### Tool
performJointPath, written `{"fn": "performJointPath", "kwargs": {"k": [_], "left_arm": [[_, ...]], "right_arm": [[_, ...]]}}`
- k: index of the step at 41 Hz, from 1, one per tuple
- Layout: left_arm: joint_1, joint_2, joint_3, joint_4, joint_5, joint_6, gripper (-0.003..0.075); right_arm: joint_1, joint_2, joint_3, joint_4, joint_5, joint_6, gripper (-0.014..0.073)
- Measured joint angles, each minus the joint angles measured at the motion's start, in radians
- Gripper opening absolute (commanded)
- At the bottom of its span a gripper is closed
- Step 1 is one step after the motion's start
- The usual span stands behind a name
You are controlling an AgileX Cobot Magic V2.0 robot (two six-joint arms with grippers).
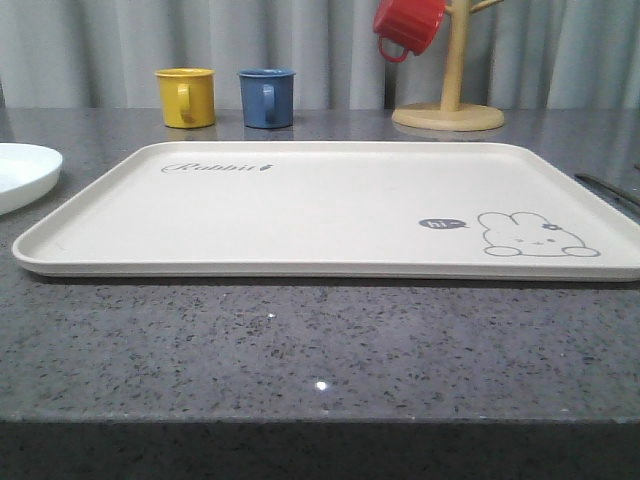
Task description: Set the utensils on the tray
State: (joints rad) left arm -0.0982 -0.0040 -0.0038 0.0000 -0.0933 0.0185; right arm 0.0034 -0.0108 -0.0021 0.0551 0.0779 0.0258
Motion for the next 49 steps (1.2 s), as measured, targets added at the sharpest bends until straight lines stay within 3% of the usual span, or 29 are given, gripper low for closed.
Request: {"fn": "performJointPath", "kwargs": {"k": [8,16,20,28,40,45,49], "left_arm": [[0.0,0.012,-0.195,0.0,0.107,0.0,-0.002],[0.0,0.202,-0.538,0.0,0.385,0.0,-0.002],[0.0,0.308,-0.636,0.0,0.503,0.0,-0.002],[0.0,0.454,-0.652,0.0,0.606,0.0,-0.002],[0.0,0.55,-0.652,0.0,0.612,0.0,-0.002],[0.0,0.575,-0.652,0.0,0.612,0.0,-0.0007],[0.0,0.595,-0.652,0.0,0.614,0.0,0.0096]], "right_arm": [[0.0,0.0,-0.199,0.0,0.165,0.0,-0.0068],[0.0,0.168,-0.467,0.0,0.354,0.0,-0.0068],[0.0,0.29,-0.564,0.0,0.441,0.0,-0.0068],[0.0,0.477,-0.587,0.0,0.533,0.0,-0.0068],[0.0,0.607,-0.587,0.0,0.55,0.0,-0.006],[0.0,0.637,-0.587,-0.01,0.555,0.0,0.0061],[0.0,0.655,-0.587,-0.027,0.563,0.0,0.0264]]}}
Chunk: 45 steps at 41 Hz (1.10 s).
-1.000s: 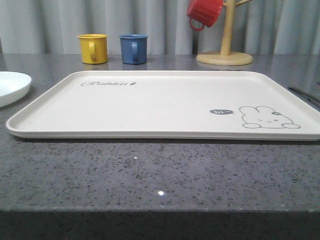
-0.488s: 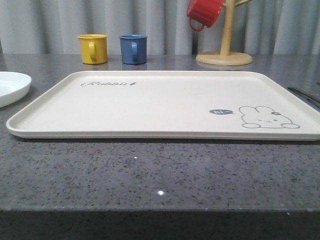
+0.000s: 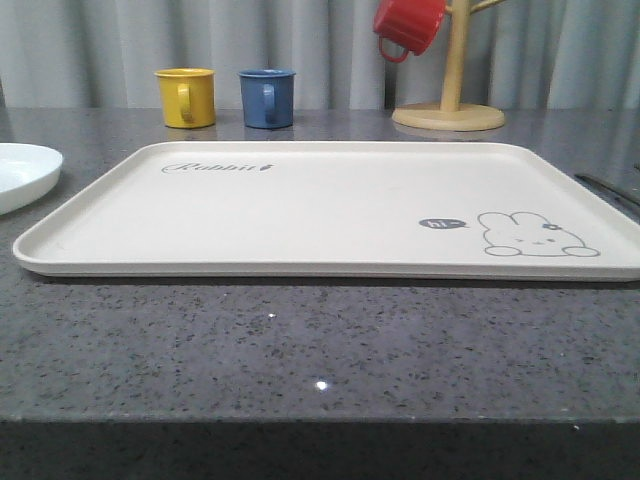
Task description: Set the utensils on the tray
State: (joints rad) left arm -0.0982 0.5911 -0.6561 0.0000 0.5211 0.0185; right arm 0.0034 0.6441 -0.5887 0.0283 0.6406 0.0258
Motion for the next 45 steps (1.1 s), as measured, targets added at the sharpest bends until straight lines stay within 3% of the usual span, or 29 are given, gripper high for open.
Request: {"fn": "performJointPath", "kwargs": {"k": [4,7,9,22,31,45], "left_arm": [[0.0,0.022,0.0,0.011,0.023,0.0,0.026],[0.0,0.039,0.0,0.026,0.044,0.0,0.0411],[0.0,0.057,0.0,0.038,0.064,0.0,0.0445],[0.007,0.331,-0.144,0.082,0.279,0.0,0.0442],[0.163,0.529,-0.255,0.06,0.292,0.0,0.0442],[0.383,0.744,-0.391,-0.224,0.284,0.2,0.0442]], "right_arm": [[0.0,0.009,0.0,-0.004,0.007,0.0,0.0379],[0.0,0.009,0.0,-0.004,0.007,0.0,0.0395],[0.0,0.009,0.0,-0.006,0.007,0.0,0.0395],[0.0,0.009,0.0,-0.006,0.007,0.0,0.0395],[0.0,0.009,0.0,-0.006,0.007,0.0,0.0395],[0.0,0.009,0.0,-0.006,0.007,0.0,0.0395]]}}
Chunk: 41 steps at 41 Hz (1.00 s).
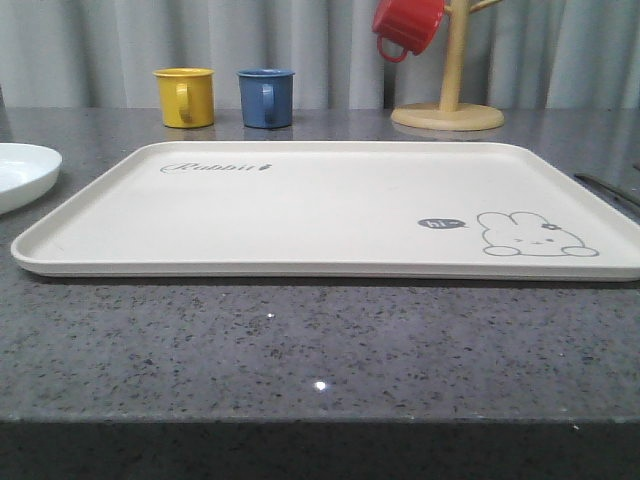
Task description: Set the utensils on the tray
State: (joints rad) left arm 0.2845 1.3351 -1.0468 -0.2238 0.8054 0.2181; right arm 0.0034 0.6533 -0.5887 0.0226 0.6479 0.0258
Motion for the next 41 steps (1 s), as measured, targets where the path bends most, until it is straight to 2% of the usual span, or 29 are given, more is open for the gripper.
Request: {"fn": "performJointPath", "kwargs": {"k": [16,27,29,32,41], "left_arm": [[0.023,0.242,-0.14,-0.05,-0.013,0.036,0.0441],[0.023,0.324,-0.161,-0.053,-0.025,0.036,0.0425],[0.023,0.326,-0.161,-0.055,-0.026,0.036,0.0389],[0.023,0.326,-0.161,-0.055,-0.027,0.036,0.0296],[0.023,0.332,-0.161,-0.055,-0.027,0.037,-0.0012]], "right_arm": [[0.0,0.0,0.0,0.0,0.002,0.0,0.0395],[0.0,0.0,0.0,0.0,0.002,0.0,0.0395],[0.0,0.0,0.0,0.0,0.002,0.0,0.0395],[0.0,0.0,0.0,0.0,0.002,0.0,0.0395],[0.0,0.0,0.0,0.0,0.002,0.0,0.0395]]}}
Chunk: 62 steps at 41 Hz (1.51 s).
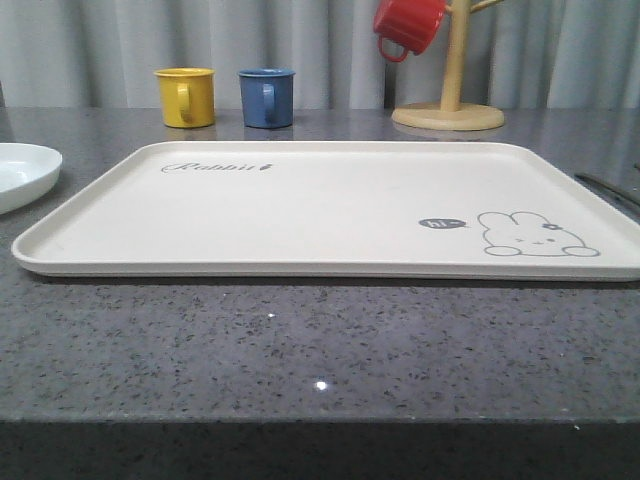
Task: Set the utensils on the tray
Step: 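Grasp the white plate rim with the left gripper and lift it over the tray, then lower the plate onto the tray near the printed text and release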
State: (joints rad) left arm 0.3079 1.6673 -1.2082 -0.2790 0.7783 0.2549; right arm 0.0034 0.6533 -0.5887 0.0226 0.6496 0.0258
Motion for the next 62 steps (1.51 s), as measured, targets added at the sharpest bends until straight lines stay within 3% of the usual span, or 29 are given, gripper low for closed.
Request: {"fn": "performJointPath", "kwargs": {"k": [19,35,47,62], "left_arm": [[-0.021,-0.074,-0.041,-0.043,0.07,0.033,-0.002],[-0.297,-0.176,-0.055,-0.06,0.148,0.058,-0.002],[-0.531,-0.171,-0.055,-0.073,0.106,0.06,-0.002],[-0.574,-0.028,-0.055,-0.129,0.004,0.06,-0.002]], "right_arm": [[0.0,0.0,0.0,0.0,0.0,0.0,0.0395],[0.0,0.0,0.0,0.0,0.0,0.0,0.0395],[0.0,0.0,0.0,0.0,0.0,0.0,0.0395],[0.0,0.0,0.0,0.0,0.0,0.0,0.0395]]}}
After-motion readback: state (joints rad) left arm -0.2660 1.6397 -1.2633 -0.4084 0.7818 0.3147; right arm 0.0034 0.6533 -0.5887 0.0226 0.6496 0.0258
